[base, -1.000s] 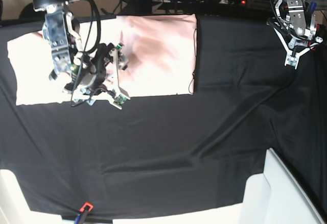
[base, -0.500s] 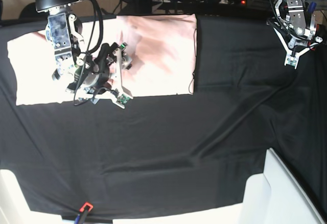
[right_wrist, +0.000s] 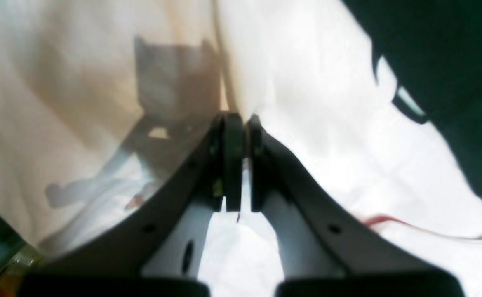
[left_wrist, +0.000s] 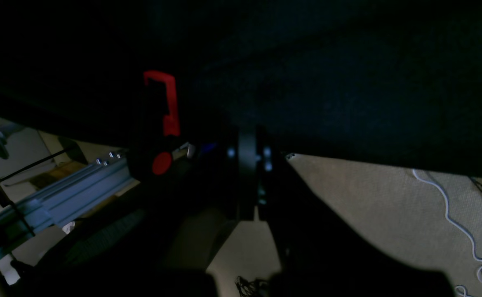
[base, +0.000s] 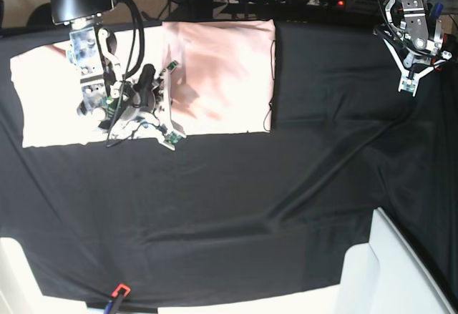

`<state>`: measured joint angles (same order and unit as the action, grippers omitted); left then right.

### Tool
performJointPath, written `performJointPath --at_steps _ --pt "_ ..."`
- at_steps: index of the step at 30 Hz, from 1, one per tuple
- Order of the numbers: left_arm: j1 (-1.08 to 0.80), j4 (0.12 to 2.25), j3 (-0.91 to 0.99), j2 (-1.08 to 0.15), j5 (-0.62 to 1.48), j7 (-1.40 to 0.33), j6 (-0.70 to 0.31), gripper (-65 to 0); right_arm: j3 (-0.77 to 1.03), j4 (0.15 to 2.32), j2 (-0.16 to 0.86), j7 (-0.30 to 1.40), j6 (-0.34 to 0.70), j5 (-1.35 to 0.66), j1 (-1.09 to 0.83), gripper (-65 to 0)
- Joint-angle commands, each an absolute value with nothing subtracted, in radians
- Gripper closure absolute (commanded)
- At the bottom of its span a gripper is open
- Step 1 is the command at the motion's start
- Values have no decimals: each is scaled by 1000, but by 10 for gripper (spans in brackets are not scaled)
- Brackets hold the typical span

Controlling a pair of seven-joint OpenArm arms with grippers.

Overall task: Fold the T-shirt properly
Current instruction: 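Pinch the stack's edge with the right gripper and fold it over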

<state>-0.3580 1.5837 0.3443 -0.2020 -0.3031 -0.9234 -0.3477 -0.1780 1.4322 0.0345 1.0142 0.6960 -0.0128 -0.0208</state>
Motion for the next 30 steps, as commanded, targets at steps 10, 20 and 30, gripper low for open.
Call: performJointPath --at_steps 10,20,30 --pt "-360 1596 349 -214 -312 -921 -341 0 -176 1448 33 1017 698 -19 39 -3" --pt "-352 1557 349 -219 -312 -921 -340 0 -177 1442 35 1046 698 -18 102 -3" --pt "-349 1541 351 -219 -311 -921 -340 0 -177 1440 39 1052 698 -15 108 -6"
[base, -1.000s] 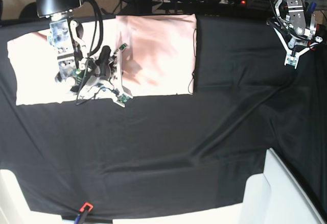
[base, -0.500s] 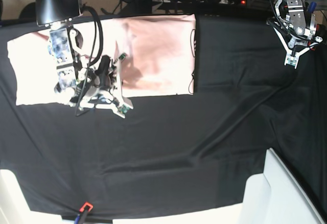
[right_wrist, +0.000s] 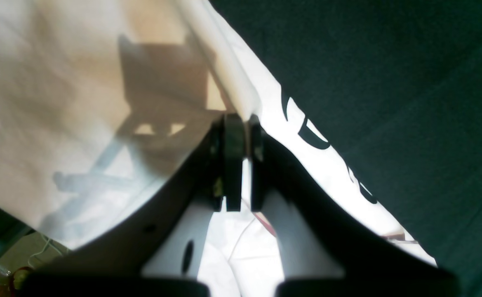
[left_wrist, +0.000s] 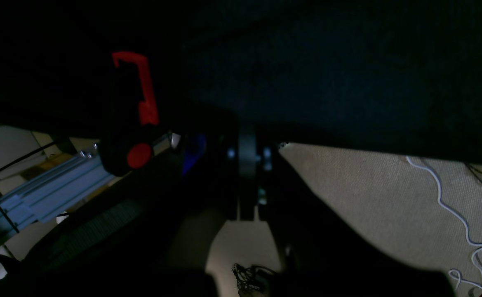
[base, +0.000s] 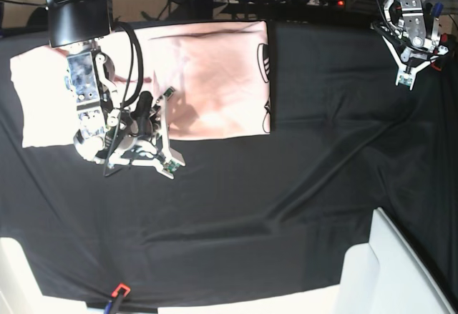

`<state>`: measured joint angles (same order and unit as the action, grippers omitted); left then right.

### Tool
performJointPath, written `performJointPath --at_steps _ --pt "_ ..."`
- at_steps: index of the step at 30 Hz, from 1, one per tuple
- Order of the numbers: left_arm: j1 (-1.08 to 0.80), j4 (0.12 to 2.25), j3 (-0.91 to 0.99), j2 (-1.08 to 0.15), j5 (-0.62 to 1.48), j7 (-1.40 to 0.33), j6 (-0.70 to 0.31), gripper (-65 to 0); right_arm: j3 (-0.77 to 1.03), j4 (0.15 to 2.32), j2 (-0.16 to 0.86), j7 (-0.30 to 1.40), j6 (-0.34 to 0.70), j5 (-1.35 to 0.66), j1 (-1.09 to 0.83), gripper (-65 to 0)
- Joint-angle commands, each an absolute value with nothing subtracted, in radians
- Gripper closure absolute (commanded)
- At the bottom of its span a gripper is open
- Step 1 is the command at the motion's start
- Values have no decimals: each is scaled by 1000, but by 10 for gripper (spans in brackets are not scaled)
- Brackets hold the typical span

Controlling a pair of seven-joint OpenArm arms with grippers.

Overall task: Fold the T-shirt properly
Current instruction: 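Pinch the stack's edge with the right gripper and fold it over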

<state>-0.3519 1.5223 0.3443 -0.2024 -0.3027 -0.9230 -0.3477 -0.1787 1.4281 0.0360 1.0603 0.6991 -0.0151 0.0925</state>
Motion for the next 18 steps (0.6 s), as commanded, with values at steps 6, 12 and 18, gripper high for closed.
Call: performJointPath --at_steps 6,12,18 --pt "-348 1543 351 -216 -305 -921 -340 0 -168 1438 39 1052 698 -15 107 -13" --pt "-337 1564 351 -213 -220 -921 -343 0 -163 1455 39 1104 698 -13 107 -350" --pt "-344 1635 351 -220 -18 -924 -343 0 47 1623 39 1099 698 -13 71 -486"
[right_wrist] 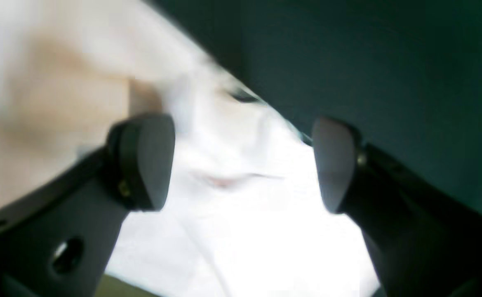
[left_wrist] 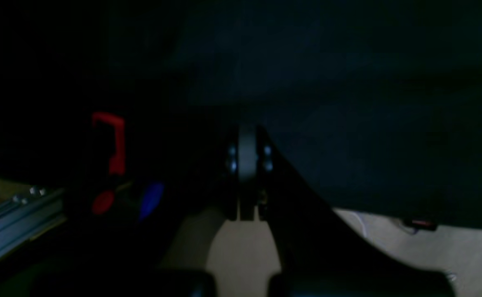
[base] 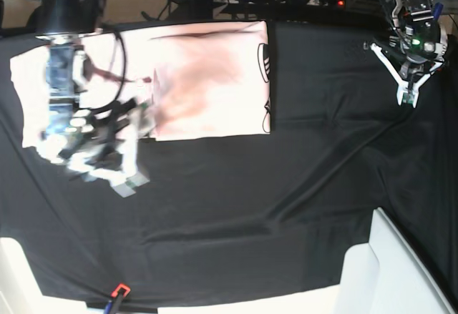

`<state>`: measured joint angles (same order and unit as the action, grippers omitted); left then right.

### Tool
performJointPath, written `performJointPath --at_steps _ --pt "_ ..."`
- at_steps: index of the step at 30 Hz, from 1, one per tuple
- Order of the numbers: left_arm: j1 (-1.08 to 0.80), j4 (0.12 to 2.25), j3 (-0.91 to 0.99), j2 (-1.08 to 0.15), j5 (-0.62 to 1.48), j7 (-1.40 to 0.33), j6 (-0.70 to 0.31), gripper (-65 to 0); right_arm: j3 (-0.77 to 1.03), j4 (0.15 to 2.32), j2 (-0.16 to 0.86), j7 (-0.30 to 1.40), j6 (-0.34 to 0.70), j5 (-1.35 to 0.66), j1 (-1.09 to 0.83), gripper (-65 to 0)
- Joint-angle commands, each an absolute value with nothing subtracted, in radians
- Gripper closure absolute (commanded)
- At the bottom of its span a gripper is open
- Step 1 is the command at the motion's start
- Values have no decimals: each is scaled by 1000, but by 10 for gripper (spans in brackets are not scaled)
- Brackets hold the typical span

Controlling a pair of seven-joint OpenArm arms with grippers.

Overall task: Fold the T-shirt properly
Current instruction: 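Pinch the stack's edge with the right gripper and fold it over, then pull the shirt's edge with the right gripper toward its arm's side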

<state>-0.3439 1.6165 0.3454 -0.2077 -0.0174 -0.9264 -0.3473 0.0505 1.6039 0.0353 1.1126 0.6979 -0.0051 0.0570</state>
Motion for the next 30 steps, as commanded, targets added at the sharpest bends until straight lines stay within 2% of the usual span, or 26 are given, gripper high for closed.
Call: performJointPath --at_steps 1,8,12,15,24,30 --pt "-344 1636 351 -220 1 -924 -343 0 96 1649 42 1099 698 -13 65 -485" --pt "-335 1636 351 -220 10 -921 -343 0 496 1664 110 1101 698 -19 54 -502" --pt "-334 1636 351 -220 7 -921 -343 0 728 1596 116 1101 698 -22 65 -580" --pt "-334 1636 351 -220 7 -920 -343 0 845 1524 130 1107 698 -142 73 -609" --pt "-341 1630 351 -242 5 -920 -343 0 889 1070 343 1099 698 -312 108 -606" --pt "-344 1629 351 -251 5 -920 -343 0 880 917 387 1018 698 -363 114 -606"
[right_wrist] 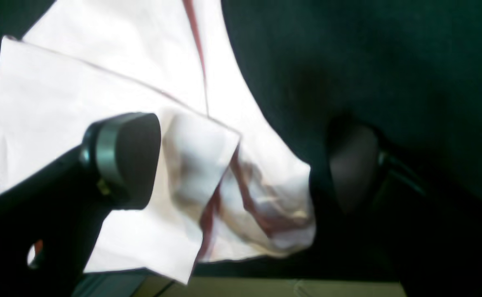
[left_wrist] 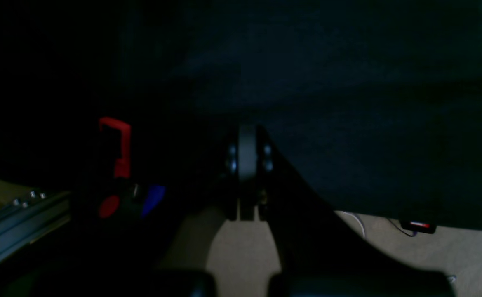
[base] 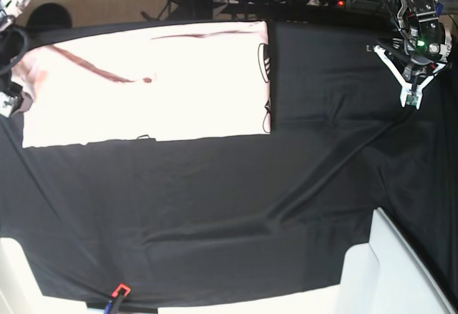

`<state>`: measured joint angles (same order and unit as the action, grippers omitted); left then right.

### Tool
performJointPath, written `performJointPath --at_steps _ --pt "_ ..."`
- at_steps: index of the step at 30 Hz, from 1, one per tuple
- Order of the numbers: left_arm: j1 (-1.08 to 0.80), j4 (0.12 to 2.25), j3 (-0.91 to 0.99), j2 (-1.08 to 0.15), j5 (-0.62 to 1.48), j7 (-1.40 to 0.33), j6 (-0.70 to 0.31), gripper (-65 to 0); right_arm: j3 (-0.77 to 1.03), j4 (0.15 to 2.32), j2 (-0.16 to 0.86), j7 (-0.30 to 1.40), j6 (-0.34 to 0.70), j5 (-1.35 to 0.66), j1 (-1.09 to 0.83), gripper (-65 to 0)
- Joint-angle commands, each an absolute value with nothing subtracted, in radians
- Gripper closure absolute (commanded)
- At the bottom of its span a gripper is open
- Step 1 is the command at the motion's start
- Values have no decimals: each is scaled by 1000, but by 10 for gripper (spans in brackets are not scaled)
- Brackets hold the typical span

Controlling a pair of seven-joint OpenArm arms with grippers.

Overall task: Fold the T-shirt properly
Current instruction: 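Pull the shirt's edge with the right gripper toward its arm's side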

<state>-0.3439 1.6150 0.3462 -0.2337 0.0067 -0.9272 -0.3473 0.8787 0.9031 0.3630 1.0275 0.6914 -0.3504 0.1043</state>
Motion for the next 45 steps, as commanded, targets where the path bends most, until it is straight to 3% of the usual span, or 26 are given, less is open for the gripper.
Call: performJointPath --at_steps 1,7,15,25,32,39,41,45 --pt "-344 1629 351 -252 5 -920 -343 0 880 892 395 1000 698 -363 114 -606" --pt "-346 1629 351 -255 5 -920 -343 0 872 757 426 937 698 -367 114 -606" --pt "-348 1629 351 -255 5 -920 -343 0 769 756 415 1020 698 -369 114 -606" --pt "-348 1627 349 -254 5 -921 -343 0 774 911 331 1121 698 -371 90 -606" --pt "-348 1627 349 -252 5 -921 -343 0 769 1044 274 1182 698 -371 84 -492" --pt "-348 1626 349 -252 5 -921 -343 0 763 1053 269 1171 698 -369 84 -483" --pt "-348 1626 349 -252 5 -921 -343 0 763 1052 269 1171 698 -369 87 -424" --pt "-348 1626 349 -252 5 -921 -343 0 763 1047 269 1171 698 -367 91 -119"
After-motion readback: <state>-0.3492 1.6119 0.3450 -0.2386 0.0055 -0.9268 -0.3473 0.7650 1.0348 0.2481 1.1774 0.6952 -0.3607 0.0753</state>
